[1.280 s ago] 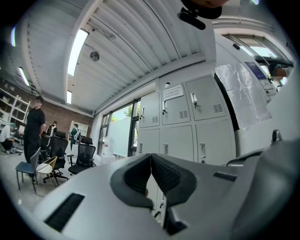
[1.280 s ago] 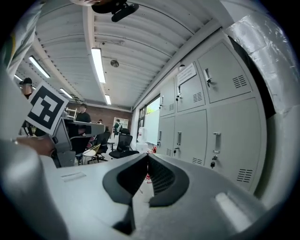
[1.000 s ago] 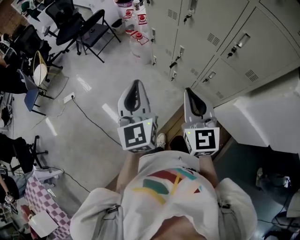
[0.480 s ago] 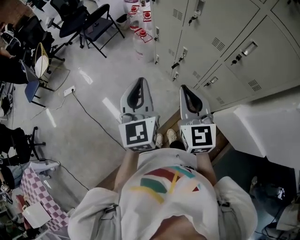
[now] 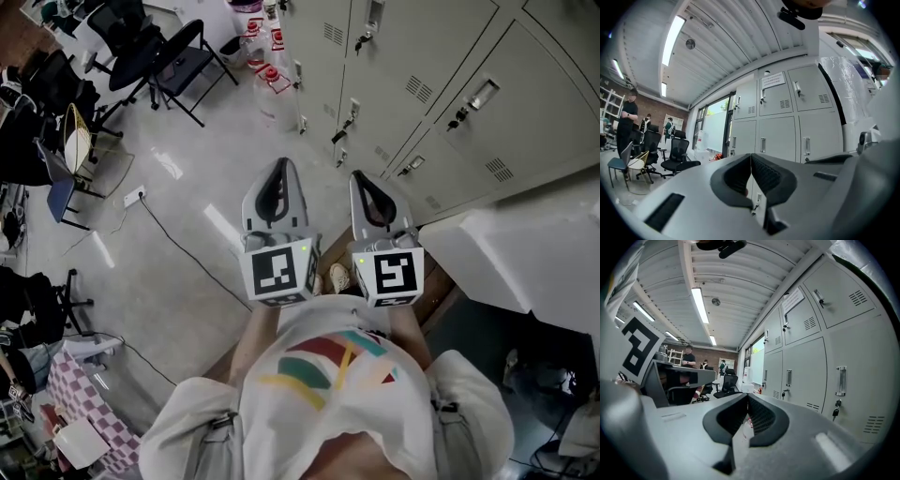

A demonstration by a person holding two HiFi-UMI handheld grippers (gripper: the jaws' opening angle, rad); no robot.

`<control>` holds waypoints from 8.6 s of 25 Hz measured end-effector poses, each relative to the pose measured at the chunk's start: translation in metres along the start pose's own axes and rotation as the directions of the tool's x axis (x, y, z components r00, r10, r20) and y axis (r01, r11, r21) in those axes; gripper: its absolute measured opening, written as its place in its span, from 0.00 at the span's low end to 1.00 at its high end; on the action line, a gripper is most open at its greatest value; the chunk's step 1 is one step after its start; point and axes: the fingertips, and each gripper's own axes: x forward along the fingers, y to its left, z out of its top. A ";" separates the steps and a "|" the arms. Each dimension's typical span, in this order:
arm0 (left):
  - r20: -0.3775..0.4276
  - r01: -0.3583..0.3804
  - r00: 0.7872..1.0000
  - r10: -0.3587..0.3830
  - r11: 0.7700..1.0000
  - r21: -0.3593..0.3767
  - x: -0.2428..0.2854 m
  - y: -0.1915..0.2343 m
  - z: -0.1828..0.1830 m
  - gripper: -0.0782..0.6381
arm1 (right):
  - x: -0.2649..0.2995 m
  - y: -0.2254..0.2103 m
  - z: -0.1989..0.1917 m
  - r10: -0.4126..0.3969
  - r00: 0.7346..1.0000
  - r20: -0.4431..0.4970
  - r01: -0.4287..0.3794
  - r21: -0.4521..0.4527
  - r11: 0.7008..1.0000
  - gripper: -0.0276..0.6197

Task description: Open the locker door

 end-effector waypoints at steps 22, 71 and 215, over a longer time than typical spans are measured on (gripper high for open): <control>-0.114 0.134 0.985 -0.127 0.989 0.061 0.107 -0.036 -0.106 0.13 | 0.039 -0.087 -0.115 -0.148 0.984 -0.103 0.153 0.044 0.987 0.05; -0.212 0.385 0.906 -0.366 0.921 0.053 0.153 -0.131 -0.333 0.13 | 0.090 -0.295 -0.408 -0.463 0.816 -0.347 0.533 0.141 0.834 0.34; -0.254 0.969 -0.121 -0.960 -0.059 -0.242 -0.097 -0.437 -0.395 0.24 | -0.254 -0.086 -0.456 -0.454 0.654 -0.606 0.687 0.223 0.692 0.05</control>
